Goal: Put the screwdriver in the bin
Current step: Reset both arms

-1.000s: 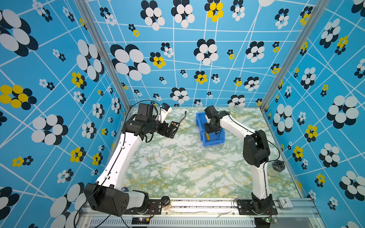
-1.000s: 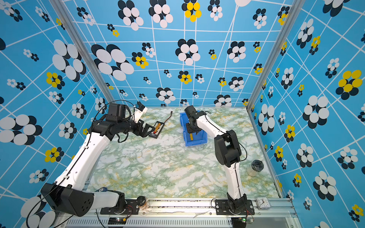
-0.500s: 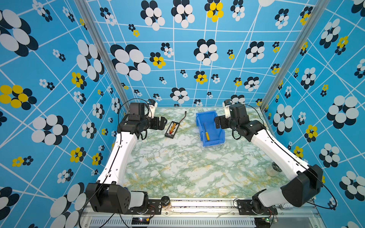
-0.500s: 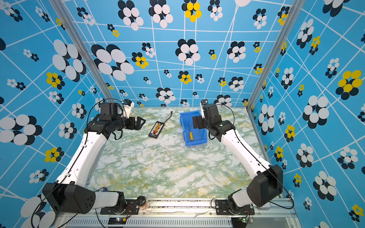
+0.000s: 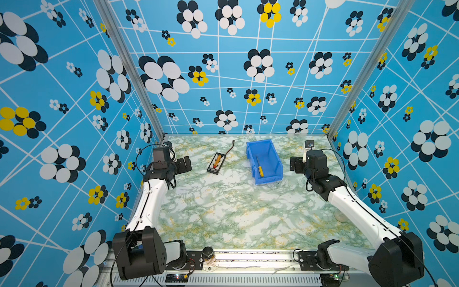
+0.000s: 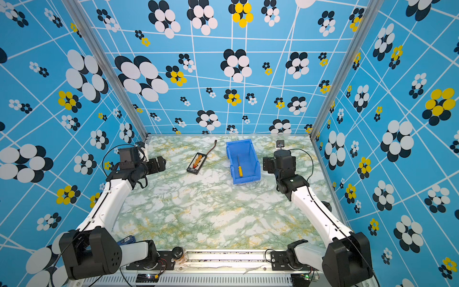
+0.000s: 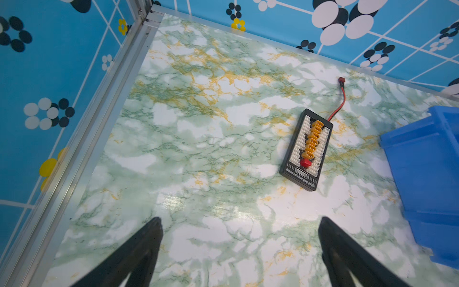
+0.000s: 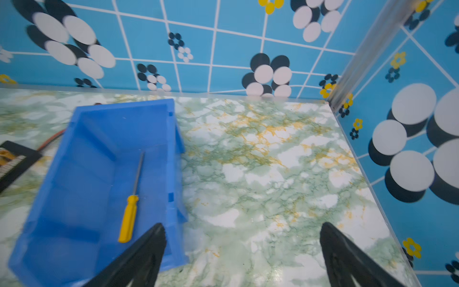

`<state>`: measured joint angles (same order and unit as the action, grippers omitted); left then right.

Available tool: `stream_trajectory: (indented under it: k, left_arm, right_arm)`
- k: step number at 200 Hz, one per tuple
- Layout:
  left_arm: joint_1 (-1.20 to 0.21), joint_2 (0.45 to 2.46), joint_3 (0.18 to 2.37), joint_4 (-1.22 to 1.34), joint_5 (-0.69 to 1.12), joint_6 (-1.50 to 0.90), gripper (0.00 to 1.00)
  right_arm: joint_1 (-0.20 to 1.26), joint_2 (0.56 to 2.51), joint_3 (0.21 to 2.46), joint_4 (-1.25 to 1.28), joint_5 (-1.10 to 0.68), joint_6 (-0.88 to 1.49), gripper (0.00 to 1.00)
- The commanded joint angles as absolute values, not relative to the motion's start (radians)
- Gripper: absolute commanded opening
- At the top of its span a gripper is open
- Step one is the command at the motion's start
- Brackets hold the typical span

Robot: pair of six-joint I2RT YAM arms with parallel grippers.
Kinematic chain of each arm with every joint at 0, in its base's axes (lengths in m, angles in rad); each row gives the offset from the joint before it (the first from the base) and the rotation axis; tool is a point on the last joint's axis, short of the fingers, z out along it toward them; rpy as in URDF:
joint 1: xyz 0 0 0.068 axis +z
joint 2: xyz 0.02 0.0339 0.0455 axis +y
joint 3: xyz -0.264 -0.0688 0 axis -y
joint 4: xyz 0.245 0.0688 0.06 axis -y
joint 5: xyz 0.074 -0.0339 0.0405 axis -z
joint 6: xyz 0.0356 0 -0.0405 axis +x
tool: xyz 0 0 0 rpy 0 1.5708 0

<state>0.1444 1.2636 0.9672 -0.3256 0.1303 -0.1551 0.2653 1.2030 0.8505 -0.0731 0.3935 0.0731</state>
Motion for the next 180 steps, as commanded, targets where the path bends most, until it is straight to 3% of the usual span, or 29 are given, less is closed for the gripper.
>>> stream_trajectory:
  k: [1,24,78,116,180]
  left_arm:
    - [0.148,1.240,0.880,-0.146,0.066,-0.176,0.99]
    - [0.148,1.235,0.776,-0.006,0.053,-0.156,0.99]
    - [0.121,1.274,0.528,0.362,0.147,-0.111,0.99]
    - [0.082,1.327,0.405,0.673,0.122,-0.045,0.99]
    - [0.054,1.484,0.343,0.948,0.107,-0.058,0.99]
  right_arm:
    - [0.171,1.186,0.749,0.052,0.440,0.167,0.99]
    - [0.082,1.166,0.604,0.217,0.448,0.206,0.99]
    - [0.067,1.266,0.388,0.610,0.485,0.125,0.99]
    - [0.066,1.336,0.331,0.787,0.487,0.095,0.99]
    - [0.039,1.466,0.329,0.934,0.388,0.100,0.99]
